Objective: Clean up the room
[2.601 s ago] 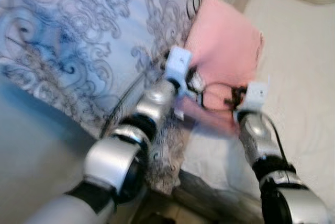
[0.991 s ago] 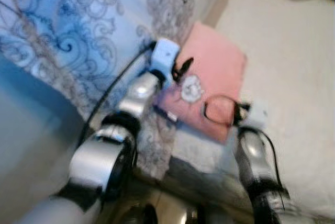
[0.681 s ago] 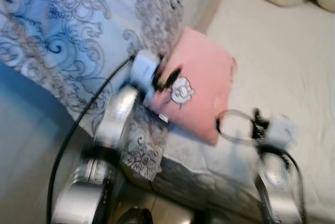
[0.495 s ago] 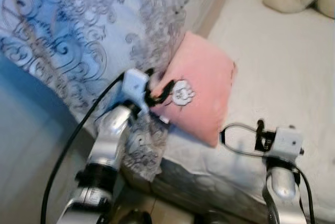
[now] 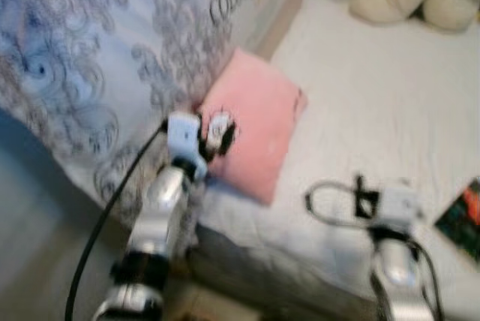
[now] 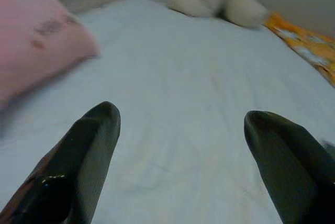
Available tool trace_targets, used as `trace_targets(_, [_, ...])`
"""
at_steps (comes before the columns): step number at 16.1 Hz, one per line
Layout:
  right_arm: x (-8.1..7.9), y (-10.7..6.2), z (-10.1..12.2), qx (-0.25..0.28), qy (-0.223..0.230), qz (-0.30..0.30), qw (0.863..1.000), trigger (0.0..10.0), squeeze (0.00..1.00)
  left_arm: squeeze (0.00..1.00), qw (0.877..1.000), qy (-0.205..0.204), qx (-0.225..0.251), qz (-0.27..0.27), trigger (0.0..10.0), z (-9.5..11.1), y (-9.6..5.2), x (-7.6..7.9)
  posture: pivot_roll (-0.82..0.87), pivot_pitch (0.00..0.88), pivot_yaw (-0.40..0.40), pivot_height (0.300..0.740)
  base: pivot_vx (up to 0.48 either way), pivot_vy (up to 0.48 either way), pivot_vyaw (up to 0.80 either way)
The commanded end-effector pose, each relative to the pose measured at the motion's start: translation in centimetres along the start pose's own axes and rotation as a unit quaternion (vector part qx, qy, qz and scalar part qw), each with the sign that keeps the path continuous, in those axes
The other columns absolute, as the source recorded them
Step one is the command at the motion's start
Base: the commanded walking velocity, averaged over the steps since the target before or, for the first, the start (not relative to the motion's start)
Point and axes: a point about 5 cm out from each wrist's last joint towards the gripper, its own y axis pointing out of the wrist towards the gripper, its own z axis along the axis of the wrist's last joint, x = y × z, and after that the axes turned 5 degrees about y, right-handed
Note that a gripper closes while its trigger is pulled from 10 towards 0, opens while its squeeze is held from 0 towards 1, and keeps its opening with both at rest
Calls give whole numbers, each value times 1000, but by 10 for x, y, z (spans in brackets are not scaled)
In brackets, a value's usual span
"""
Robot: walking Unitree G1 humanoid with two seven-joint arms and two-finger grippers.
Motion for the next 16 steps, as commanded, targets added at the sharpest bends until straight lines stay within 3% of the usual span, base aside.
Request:
trace_targets(1, [-5, 6, 11, 24, -5, 15, 1000, 10000, 0, 0, 1000, 1, 5, -2, 10000, 4, 4, 2, -50, 0, 29, 740, 0, -458, -656])
trace_targets(3, [-11, 10, 11, 24, -1, 25, 999, 10000, 0, 0, 1000, 14, 15, -14, 10000, 9, 7, 6, -40, 0, 33, 740, 0, -458, -653])
trace_targets(6, [-24, 14, 8, 12, 8, 45, 999, 10000, 0, 0, 999, 30, 17, 9, 10000, 14, 14, -8, -9, 0, 23, 740, 0, -458, -673])
trace_targets(10, [-26, 12, 1, -8, 8, 64, 998, 10000, 0, 0, 999, 35, 0, 21, 10000, 8, 8, -15, 26, 0, -8, 740, 0, -456, -687])
trace_targets(13, [-22, 12, -4, -23, 11, 65, 998, 10000, 0, 0, 999, 18, -32, 34, 10000, -5, 2, -17, 39, 0, -30, 740, 0, 0, -694])
trace_targets(16, [-21, 15, -6, -24, 25, 76, 997, 10000, 0, 0, 999, 31, -38, 22, 10000, -9, 4, -3, 33, 0, -3, 740, 0, 0, -467])
